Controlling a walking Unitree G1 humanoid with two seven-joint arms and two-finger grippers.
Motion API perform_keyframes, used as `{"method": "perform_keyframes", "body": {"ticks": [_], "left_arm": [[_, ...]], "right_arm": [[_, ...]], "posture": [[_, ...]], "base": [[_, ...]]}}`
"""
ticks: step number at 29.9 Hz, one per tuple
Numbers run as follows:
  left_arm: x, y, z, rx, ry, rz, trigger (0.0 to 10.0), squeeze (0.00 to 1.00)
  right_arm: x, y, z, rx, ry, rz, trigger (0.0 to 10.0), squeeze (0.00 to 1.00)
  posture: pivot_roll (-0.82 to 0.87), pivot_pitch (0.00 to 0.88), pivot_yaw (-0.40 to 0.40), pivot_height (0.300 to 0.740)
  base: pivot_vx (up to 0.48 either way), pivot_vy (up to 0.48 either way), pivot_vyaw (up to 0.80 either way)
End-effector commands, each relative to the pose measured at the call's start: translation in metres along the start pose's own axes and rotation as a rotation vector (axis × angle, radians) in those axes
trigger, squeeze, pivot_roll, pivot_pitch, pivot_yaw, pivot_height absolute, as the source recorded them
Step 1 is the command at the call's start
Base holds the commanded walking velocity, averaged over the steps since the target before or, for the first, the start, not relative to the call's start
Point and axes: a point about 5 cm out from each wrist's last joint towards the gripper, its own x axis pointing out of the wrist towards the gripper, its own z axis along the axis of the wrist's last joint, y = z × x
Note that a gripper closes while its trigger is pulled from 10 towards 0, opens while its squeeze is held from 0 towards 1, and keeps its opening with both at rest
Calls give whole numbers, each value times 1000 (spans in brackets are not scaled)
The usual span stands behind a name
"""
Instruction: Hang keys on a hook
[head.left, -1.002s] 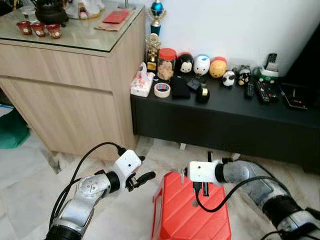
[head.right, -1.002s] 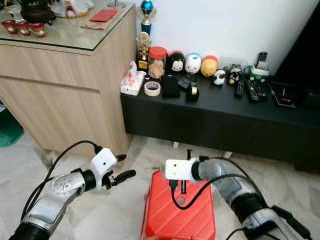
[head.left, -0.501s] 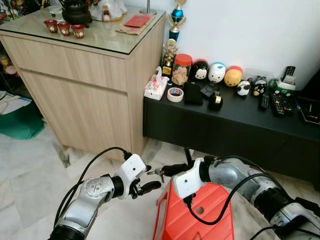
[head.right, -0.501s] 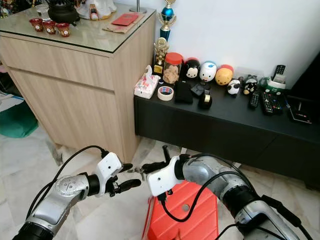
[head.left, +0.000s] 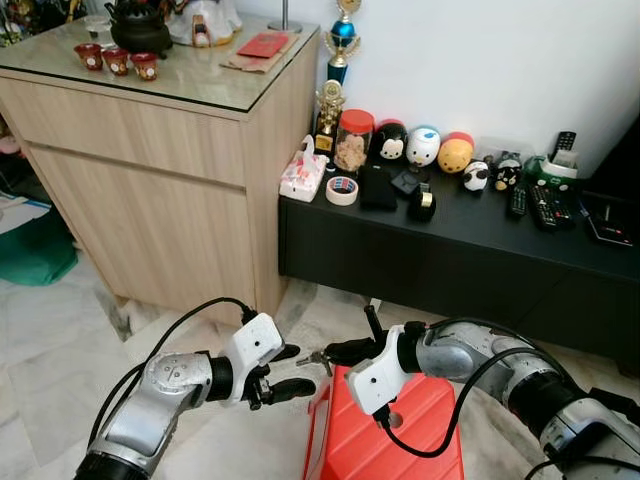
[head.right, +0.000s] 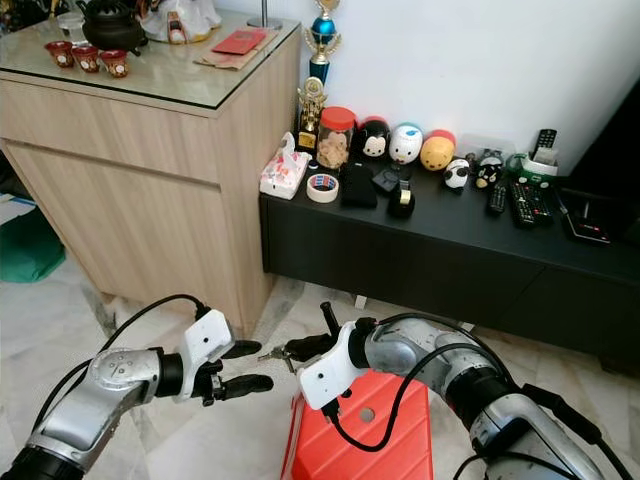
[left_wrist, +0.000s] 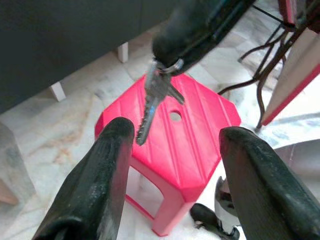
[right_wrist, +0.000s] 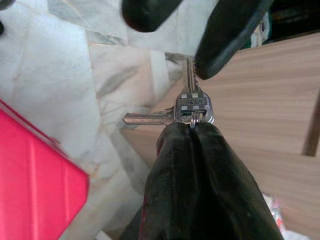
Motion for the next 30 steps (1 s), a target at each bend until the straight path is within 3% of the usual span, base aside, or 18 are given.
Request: {"method": "perform_keyframes", "body": {"ticks": [1, 12, 15, 16, 17, 18, 19, 20, 21, 30], "left_arm": [[6, -4, 2, -41, -39, -27, 10000, 0], [11, -1, 1, -117, -63, -48, 10000, 0], [10, -1, 0, -121, -57, -59, 9490, 0], [10, 0, 0, -122, -57, -62, 7608, 0], [9, 0, 0, -123, -57, -64, 7608, 0], [9, 0, 0, -122, -56, -66, 3373, 0], [8, 0, 0, -121, -55, -69, 1373, 0], [7, 0, -1, -121, -54, -70, 1373, 0], [7, 0, -1, -122, -54, -71, 0, 0], [8, -2, -1, -126, -48, -83, 0, 0]], "right_arm": [[1, -5, 2, -42, -16, -4, 10000, 0], [5, -7, 7, -83, -58, -10, 10000, 0], [6, -6, 7, -84, -59, -8, 10000, 0], [6, -5, 7, -84, -59, -7, 10000, 0], [6, -5, 7, -84, -59, -7, 10000, 0], [6, -4, 7, -85, -59, -6, 10000, 0], [7, -3, 7, -86, -59, -4, 10000, 0], [7, -3, 7, -86, -59, -4, 10000, 0], [7, -3, 7, -86, -58, -4, 10000, 0], [8, -4, 7, -85, -61, -13, 10000, 0]], "posture": [[97, 0, -109, 730], [95, 0, -104, 730], [95, 0, -101, 730], [95, 0, -101, 730], [95, 0, -101, 730], [95, 0, -101, 730], [96, 0, -99, 730], [96, 0, -99, 730], [96, 0, -99, 730], [95, 0, -100, 730]], "base": [[0, 0, 0], [0, 0, 0], [0, 0, 0], [0, 0, 0], [0, 0, 0], [0, 0, 0], [0, 0, 0], [0, 0, 0], [0, 0, 0], [0, 0, 0]]}}
